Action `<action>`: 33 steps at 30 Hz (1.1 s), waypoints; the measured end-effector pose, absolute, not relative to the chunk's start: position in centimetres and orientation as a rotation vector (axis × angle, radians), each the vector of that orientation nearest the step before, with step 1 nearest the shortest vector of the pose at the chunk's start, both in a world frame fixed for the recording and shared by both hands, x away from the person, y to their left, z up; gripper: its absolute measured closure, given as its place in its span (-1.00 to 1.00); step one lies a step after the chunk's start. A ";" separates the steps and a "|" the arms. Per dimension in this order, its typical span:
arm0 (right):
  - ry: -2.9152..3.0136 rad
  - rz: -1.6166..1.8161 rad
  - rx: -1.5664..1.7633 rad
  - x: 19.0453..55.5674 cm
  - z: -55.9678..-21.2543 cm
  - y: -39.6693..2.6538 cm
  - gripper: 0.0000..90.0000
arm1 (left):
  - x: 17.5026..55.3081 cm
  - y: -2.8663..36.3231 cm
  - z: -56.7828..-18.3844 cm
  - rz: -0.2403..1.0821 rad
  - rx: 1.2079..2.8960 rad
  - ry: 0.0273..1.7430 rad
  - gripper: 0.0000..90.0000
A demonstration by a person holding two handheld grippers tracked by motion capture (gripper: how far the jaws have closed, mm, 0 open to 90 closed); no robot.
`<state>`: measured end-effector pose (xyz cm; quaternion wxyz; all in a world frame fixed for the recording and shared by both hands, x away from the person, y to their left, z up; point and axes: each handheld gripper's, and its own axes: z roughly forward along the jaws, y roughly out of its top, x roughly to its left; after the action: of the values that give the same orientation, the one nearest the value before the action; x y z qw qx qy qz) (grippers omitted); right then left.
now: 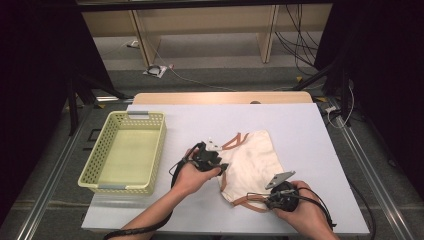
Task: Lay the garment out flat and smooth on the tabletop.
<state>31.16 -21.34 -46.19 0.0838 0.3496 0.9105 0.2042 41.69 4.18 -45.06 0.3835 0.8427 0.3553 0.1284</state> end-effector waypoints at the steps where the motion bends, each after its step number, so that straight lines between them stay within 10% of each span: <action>1: 2.722 0.637 1.058 31.1 -46.1 -21.5 0.59 | 42.4 4.1 -44.9 0.369 2.150 0.900 0.17; 6: 2.616 0.775 1.151 30.9 -44.6 -22.9 0.32 | 46.5 3.5 -46.0 0.434 2.262 0.939 -0.22; 14: 2.393 0.730 1.544 32.9 -45.3 -27.4 0.10 | 48.1 3.0 -47.9 0.315 2.326 1.016 -0.16; 25: 2.422 0.664 1.614 34.0 -46.2 -27.5 0.72 | 47.2 2.3 -47.4 0.314 2.358 1.030 0.68; 33: 2.449 0.658 1.629 34.4 -46.0 -27.1 0.89 | 46.2 1.8 -47.4 0.392 2.371 1.015 0.89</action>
<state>34.44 -27.15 -46.00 0.0639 0.5393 0.8109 0.2179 46.20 1.83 -47.38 0.2632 0.8769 0.3752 0.1448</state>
